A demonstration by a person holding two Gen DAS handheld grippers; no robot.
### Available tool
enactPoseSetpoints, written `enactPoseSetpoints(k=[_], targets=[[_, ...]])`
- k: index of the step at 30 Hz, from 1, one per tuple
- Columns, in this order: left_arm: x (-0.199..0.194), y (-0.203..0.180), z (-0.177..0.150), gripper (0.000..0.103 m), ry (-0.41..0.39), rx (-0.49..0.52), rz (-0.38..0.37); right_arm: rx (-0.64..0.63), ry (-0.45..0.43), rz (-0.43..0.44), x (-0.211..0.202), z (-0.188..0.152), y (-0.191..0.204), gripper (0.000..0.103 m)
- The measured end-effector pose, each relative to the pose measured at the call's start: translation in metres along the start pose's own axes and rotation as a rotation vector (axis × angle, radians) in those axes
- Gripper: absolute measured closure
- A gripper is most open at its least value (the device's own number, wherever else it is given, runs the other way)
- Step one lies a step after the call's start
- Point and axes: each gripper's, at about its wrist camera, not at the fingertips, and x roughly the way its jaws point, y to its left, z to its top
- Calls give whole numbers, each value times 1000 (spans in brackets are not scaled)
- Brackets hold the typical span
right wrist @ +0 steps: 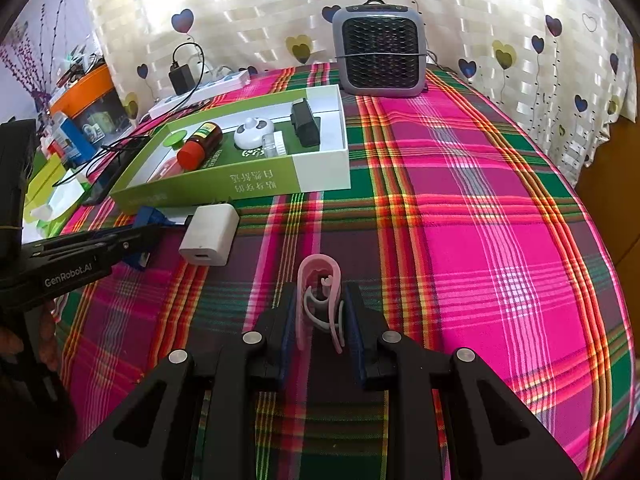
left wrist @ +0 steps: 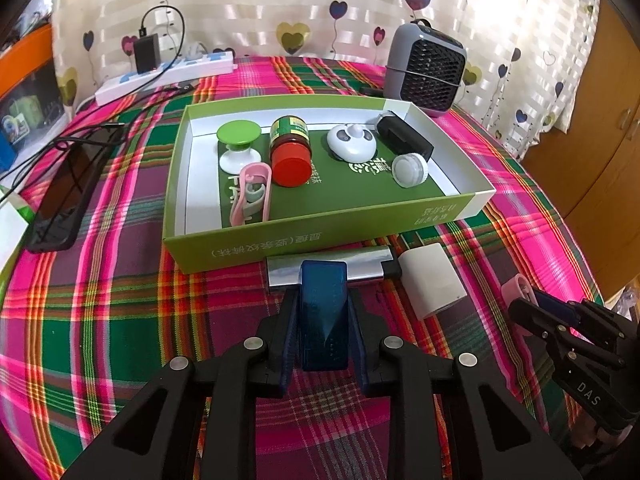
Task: Organize rigid objects
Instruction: 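Lift the blue device and pink cable and carry them over the tray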
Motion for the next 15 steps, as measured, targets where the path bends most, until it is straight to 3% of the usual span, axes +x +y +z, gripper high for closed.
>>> enactPoseSetpoints(k=[15], targets=[[-10, 0, 2, 81, -25, -13, -23, -10, -5, -3, -1, 0, 0, 79]])
